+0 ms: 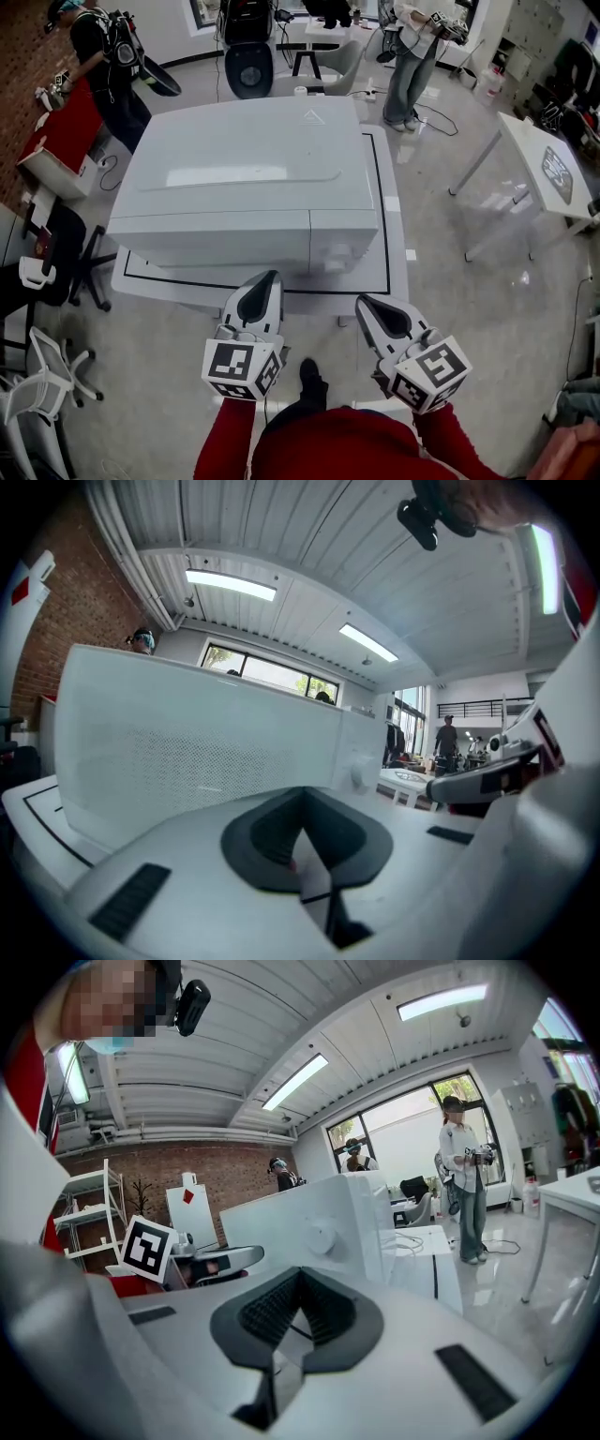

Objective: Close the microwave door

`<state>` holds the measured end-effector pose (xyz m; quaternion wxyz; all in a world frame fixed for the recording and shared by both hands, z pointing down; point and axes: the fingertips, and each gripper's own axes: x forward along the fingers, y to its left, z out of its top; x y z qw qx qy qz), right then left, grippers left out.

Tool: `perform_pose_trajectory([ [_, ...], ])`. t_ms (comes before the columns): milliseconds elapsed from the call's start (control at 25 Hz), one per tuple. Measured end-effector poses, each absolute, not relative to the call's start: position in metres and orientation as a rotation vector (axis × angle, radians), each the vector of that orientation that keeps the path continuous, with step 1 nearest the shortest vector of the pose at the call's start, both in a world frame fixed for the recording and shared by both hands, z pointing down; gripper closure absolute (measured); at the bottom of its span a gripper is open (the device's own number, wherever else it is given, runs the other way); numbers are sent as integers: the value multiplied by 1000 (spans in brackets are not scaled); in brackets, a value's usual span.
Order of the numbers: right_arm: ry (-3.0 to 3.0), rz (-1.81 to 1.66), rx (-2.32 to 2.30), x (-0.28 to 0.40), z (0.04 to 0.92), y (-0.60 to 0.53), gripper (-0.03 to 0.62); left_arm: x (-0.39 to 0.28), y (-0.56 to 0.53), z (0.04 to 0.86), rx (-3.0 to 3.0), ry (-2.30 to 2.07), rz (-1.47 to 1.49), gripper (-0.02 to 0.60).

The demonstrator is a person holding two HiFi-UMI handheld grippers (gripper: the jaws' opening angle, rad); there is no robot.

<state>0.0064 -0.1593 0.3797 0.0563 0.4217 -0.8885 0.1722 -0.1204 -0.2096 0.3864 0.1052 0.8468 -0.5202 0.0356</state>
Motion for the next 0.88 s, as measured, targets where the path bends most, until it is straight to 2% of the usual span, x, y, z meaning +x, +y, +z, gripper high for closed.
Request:
perform_pose_trajectory([
  [880, -2764, 405, 1278, 17, 366, -136, 582, -143, -123, 363, 2580, -1582, 126, 571],
])
